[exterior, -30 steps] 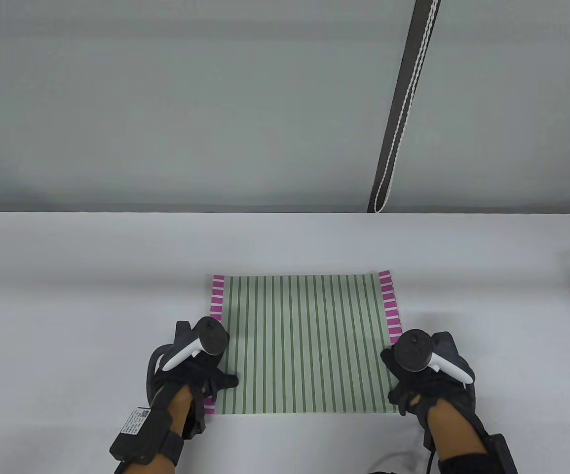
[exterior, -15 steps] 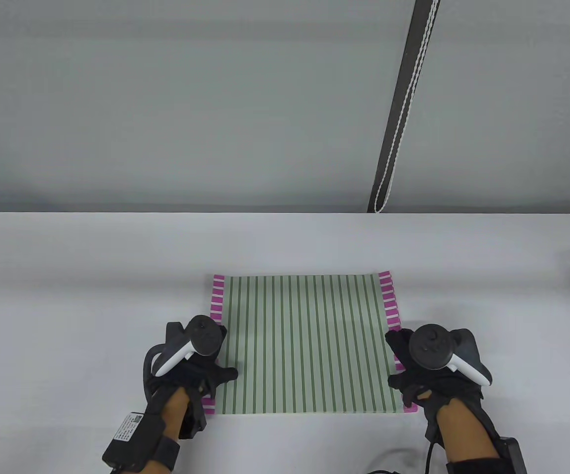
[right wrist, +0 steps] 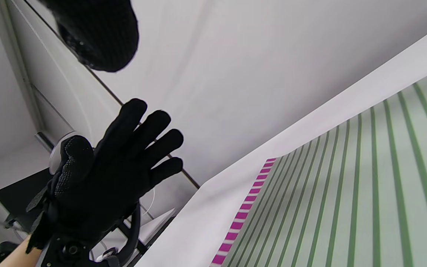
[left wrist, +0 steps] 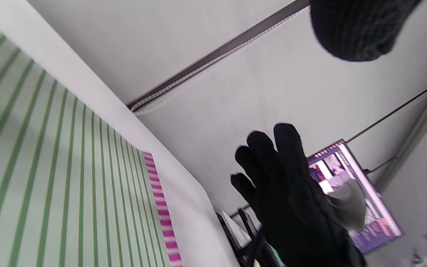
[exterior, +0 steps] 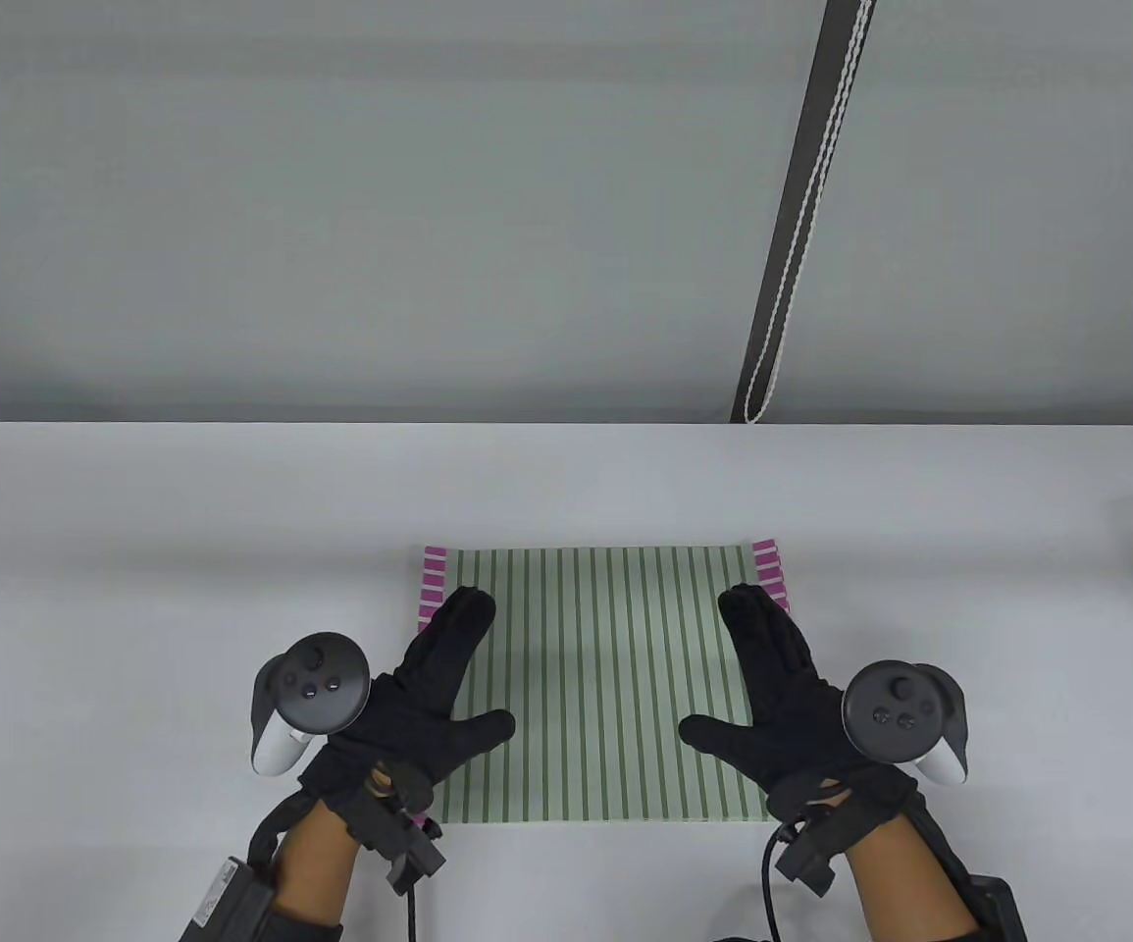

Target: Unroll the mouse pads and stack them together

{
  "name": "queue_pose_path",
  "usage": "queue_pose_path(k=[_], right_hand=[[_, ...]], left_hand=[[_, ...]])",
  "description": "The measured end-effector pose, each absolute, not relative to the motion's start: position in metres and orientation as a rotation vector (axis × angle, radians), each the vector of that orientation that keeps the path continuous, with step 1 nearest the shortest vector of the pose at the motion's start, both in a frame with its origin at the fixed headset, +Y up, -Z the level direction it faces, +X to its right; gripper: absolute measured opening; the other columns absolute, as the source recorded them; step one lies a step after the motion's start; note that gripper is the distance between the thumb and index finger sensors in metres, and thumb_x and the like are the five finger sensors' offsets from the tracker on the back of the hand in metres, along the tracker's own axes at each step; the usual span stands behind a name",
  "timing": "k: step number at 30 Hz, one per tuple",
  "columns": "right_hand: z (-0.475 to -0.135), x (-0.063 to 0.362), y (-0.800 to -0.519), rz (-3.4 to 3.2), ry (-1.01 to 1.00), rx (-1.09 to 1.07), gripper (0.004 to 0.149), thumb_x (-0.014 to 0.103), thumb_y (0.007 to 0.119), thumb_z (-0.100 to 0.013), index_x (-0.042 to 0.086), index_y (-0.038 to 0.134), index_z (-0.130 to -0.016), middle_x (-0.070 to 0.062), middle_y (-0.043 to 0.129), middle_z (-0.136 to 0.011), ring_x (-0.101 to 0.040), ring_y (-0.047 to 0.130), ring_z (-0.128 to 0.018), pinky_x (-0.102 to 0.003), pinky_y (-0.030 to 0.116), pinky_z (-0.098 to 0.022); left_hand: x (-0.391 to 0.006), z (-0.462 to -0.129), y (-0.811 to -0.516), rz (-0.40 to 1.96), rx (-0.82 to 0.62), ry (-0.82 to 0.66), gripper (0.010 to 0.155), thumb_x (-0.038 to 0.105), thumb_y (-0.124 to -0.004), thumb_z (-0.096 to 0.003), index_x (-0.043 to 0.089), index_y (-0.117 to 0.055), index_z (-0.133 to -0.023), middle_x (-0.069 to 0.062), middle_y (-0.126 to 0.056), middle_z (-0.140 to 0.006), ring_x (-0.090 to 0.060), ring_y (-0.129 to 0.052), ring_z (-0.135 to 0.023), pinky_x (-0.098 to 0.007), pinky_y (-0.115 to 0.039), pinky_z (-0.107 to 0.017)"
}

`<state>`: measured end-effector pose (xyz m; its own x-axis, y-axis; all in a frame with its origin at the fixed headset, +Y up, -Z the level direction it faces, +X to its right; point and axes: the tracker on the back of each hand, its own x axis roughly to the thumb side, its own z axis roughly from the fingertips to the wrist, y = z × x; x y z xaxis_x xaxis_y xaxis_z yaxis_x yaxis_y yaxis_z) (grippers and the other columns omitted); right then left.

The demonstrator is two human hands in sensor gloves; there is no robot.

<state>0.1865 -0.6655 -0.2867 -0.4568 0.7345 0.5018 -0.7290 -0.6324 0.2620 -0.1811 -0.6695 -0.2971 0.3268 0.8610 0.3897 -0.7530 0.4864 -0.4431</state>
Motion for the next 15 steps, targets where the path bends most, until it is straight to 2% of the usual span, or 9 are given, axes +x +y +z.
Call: queue_pose_path(k=[9,15], right_hand=[[-0.292,0.176,-0.684,2.131,0.170,0.764,0.105,0.063,0.082,-0.051,0.024,0.003,-0.107,-0.024,-0.001,-0.110,-0.054,-0.001,-0.100,-0.078,0.010,-0.059],[-0.300,0.173,-0.701,2.111,0.254,0.741,0.107,0.066,0.082,-0.050,0.024,0.001,-0.106,-0.023,-0.006,-0.108,-0.053,-0.005,-0.098,-0.078,0.007,-0.058]], left_hand=[[-0.176,-0.301,-0.698,1.041,-0.408,-0.693,0.106,0.083,-0.066,-0.0333,0.038,-0.005,-0.107,-0.008,0.004,-0.116,-0.048,-0.003,-0.107,-0.078,-0.018,-0.064],[-0.172,-0.303,-0.705,1.029,-0.442,-0.691,0.107,0.085,-0.064,-0.0330,0.038,-0.002,-0.107,-0.008,0.007,-0.114,-0.048,0.001,-0.105,-0.079,-0.015,-0.062]])
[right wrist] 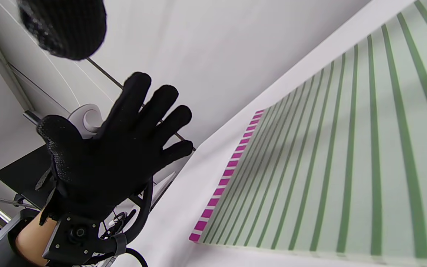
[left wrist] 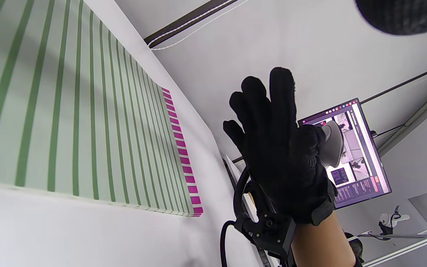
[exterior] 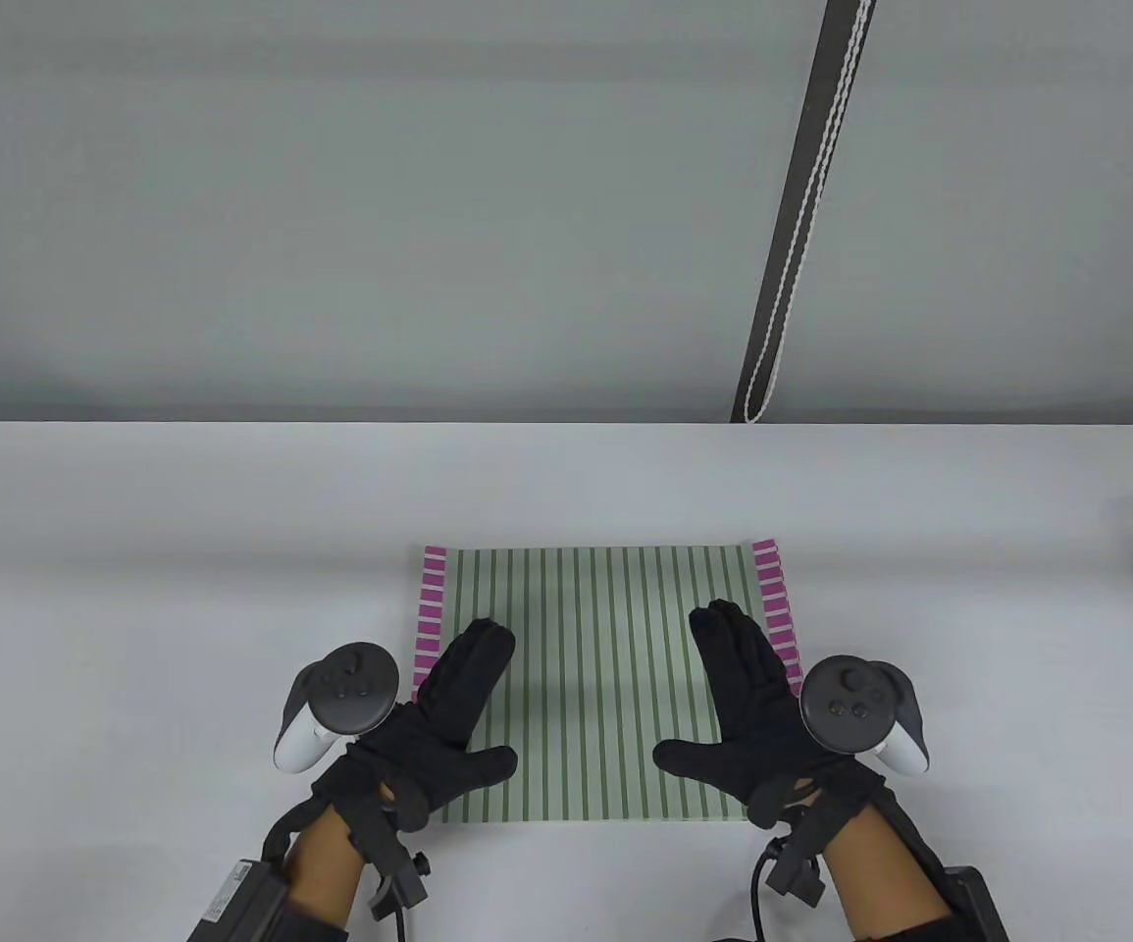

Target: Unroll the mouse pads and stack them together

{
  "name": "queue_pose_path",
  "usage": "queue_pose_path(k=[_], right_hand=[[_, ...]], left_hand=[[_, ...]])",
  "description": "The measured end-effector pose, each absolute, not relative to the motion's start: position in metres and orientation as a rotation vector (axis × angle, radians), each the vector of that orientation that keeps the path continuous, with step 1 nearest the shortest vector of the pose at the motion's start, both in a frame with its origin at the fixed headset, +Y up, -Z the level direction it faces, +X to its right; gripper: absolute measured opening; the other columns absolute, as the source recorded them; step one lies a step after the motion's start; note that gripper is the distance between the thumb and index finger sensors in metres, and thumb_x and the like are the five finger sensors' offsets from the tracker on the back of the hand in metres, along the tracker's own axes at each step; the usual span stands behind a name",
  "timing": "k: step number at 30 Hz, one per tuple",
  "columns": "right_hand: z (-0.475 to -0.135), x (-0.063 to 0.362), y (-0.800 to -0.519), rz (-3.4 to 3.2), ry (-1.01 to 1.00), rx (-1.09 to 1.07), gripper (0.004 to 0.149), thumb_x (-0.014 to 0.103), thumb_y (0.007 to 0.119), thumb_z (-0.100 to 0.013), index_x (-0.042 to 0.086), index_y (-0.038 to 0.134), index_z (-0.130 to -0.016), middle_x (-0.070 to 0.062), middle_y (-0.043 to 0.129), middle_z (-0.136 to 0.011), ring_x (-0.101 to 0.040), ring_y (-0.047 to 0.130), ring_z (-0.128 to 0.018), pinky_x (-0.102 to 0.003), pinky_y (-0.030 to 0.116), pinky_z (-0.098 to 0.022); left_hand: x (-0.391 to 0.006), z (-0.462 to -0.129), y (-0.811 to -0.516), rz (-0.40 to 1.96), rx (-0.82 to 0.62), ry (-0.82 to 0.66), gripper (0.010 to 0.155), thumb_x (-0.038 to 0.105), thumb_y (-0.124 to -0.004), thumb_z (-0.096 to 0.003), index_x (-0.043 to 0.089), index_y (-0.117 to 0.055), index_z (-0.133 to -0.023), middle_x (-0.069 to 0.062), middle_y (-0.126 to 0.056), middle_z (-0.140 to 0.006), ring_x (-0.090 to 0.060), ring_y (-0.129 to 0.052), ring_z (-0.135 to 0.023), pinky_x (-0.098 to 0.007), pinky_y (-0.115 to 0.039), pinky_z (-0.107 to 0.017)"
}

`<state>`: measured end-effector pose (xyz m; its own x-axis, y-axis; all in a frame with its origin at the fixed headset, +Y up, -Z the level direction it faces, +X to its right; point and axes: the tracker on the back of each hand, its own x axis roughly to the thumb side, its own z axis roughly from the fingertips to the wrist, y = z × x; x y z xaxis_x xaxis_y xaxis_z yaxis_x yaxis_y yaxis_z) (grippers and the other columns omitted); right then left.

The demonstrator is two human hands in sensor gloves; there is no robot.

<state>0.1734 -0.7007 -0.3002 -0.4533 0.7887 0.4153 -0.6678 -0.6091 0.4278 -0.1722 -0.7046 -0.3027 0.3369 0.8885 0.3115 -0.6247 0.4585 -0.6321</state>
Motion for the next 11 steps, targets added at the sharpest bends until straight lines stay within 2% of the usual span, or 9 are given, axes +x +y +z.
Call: queue_pose_path(k=[11], right_hand=[[-0.3050,0.1729,-0.7119,2.142,0.302,0.708,0.106,0.064,0.082,-0.050,0.024,0.001,-0.106,-0.024,-0.006,-0.108,-0.054,-0.004,-0.098,-0.078,0.008,-0.058]], left_hand=[[-0.1725,-0.3076,-0.7105,1.045,-0.469,-0.671,0.107,0.085,-0.064,-0.0332,0.038,-0.002,-0.107,-0.009,0.006,-0.115,-0.049,0.000,-0.105,-0.079,-0.015,-0.062]])
